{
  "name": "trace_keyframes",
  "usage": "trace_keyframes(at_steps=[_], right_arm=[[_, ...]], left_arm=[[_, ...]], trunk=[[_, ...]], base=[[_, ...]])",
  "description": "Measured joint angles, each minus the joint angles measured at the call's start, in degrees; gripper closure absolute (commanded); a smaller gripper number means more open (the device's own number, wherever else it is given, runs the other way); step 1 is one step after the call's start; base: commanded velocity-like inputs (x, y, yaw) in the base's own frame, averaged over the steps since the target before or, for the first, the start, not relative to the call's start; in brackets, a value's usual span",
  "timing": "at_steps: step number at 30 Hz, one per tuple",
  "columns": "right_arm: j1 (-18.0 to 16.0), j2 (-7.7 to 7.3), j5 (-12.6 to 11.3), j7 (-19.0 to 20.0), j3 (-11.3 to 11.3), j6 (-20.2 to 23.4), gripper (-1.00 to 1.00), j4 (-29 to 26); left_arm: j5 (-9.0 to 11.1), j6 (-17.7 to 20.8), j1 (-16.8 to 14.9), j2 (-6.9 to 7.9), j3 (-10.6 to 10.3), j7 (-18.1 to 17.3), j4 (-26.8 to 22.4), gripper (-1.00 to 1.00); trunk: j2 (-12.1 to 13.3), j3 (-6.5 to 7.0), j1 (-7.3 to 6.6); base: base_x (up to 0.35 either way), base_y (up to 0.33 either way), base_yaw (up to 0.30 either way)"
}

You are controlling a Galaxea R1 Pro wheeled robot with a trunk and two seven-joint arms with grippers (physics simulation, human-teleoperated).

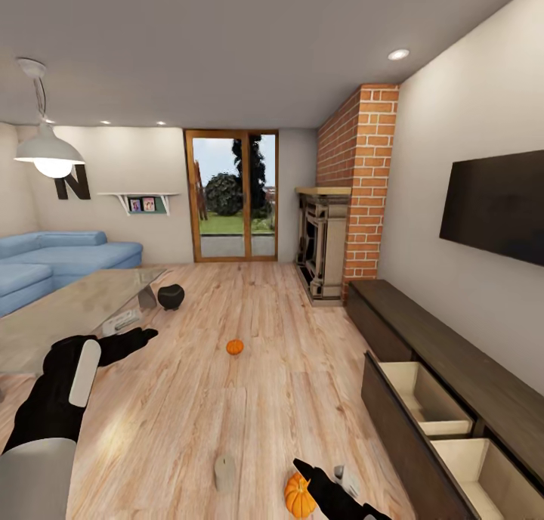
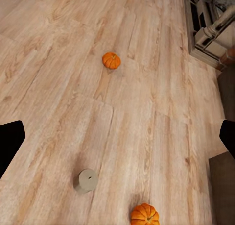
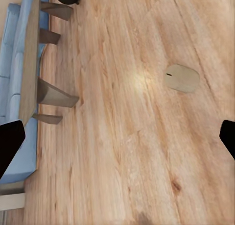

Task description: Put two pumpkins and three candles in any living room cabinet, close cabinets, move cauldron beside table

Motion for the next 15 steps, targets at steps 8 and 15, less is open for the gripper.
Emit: trace_keyframes(at_steps=[8, 15], right_arm=[[-0.03, -0.16, -0.02, -0.48, -0.23, 0.05, -1.00, -0.47], [-0.63, -0.51, -0.10, -7.77, -0.20, 0.51, -1.00, -0.63]], left_arm=[[-0.01, 0.00, 0.00, -0.02, 0.00, -0.33, -0.16, -1.00], [0.04, -0.01, 0.00, -0.06, 0.00, -0.42, -0.44, -1.00]], trunk=[[-3.21, -1.44, 1.76], [-6.02, -2.69, 3.30]], base=[[0.000, 0.000, 0.000], [0.000, 0.000, 0.000]])
